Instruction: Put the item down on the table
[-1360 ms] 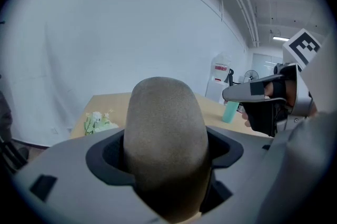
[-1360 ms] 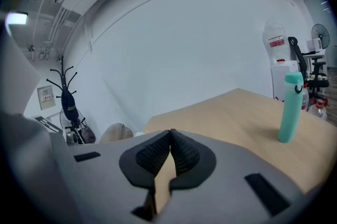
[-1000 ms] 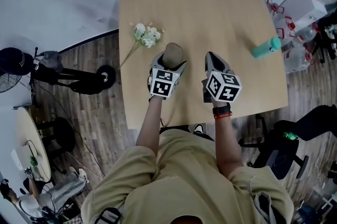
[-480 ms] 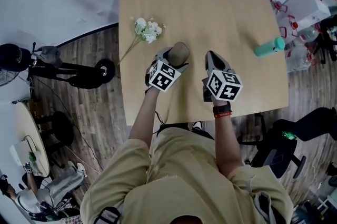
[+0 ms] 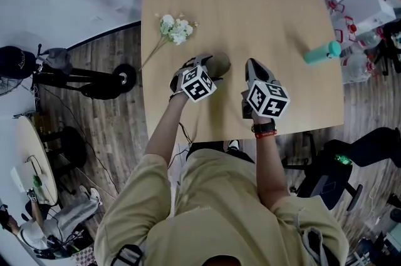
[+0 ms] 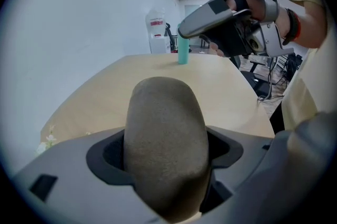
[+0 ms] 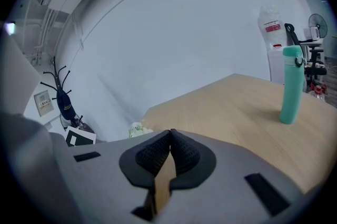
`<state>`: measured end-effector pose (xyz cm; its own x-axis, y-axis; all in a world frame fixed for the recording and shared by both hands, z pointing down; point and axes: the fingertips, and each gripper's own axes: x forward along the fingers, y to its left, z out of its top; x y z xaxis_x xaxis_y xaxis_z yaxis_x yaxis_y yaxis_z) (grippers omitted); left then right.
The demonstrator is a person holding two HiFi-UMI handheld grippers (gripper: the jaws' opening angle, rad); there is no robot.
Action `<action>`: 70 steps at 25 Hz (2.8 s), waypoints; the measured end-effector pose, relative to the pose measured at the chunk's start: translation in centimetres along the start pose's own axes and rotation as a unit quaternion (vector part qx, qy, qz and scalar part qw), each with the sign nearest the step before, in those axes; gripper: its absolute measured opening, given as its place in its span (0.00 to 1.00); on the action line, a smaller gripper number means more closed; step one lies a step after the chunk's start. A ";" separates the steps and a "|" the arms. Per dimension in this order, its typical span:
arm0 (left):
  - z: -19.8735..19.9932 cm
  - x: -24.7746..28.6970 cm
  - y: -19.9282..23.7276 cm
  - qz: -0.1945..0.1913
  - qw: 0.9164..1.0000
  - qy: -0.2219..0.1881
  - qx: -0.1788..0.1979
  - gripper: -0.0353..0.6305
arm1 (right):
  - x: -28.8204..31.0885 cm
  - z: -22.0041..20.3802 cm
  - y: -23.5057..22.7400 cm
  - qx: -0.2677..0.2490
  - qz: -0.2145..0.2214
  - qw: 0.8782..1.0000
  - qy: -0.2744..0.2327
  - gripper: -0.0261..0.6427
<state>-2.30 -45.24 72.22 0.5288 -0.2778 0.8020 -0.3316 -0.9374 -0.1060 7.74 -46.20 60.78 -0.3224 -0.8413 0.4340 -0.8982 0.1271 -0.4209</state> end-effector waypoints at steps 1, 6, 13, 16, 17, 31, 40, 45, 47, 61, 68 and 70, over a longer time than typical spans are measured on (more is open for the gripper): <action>-0.2 0.1 -0.3 -0.010 1.000 0.003 0.010 0.64 | 0.0 0.0 0.0 0.001 -0.001 1.000 0.000 0.06; -1.5 0.8 -1.6 -0.049 0.996 0.031 0.068 0.64 | 0.0 0.0 -0.4 0.009 -0.005 1.000 -0.001 0.06; -3.9 2.2 -2.6 -0.085 0.986 0.079 0.123 0.64 | 0.0 -0.4 -0.7 0.020 -0.008 1.000 0.000 0.06; -5.1 2.6 -2.7 -0.086 0.980 0.104 0.150 0.64 | 0.1 -0.7 -0.4 0.021 -0.008 1.000 0.001 0.06; -5.4 2.7 -2.9 -0.090 0.978 0.109 0.153 0.64 | 0.1 -0.8 -0.3 0.021 -0.008 1.000 0.002 0.06; -7.6 4.2 -4.0 -0.135 0.965 0.150 0.166 0.64 | 0.2 -0.8 -0.7 0.028 -0.017 0.999 0.003 0.06; -7.6 4.2 -3.7 -0.124 0.968 0.163 0.147 0.64 | 0.0 -1.3 -0.7 0.038 -0.010 0.999 0.006 0.06; -7.3 3.5 -3.5 -0.106 0.973 0.160 0.128 0.64 | -0.8 -1.1 -0.4 0.037 -0.004 0.999 0.005 0.06; -6.9 3.2 -3.5 -0.100 0.975 0.155 0.122 0.64 | -1.4 -1.0 -0.6 0.037 -0.004 0.999 0.003 0.06; -3.9 -3.4 -3.5 -0.021 0.991 0.106 0.078 0.64 | -6.9 0.9 0.9 0.024 0.005 0.999 -0.031 0.06; -1.1 -7.7 -4.6 0.026 0.999 0.034 0.023 0.64 | -10.0 1.1 2.0 0.012 0.015 0.999 -0.046 0.06; -0.4 -9.3 -4.9 0.043 0.999 0.008 0.002 0.64 | -10.9 1.1 2.5 0.008 0.019 0.999 -0.049 0.06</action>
<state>-5.89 -38.03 65.49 0.4867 -0.3535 0.7989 -0.3724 -0.9112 -0.1763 9.31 -37.29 54.15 -0.3253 -0.8834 0.3373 -0.8807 0.1531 -0.4483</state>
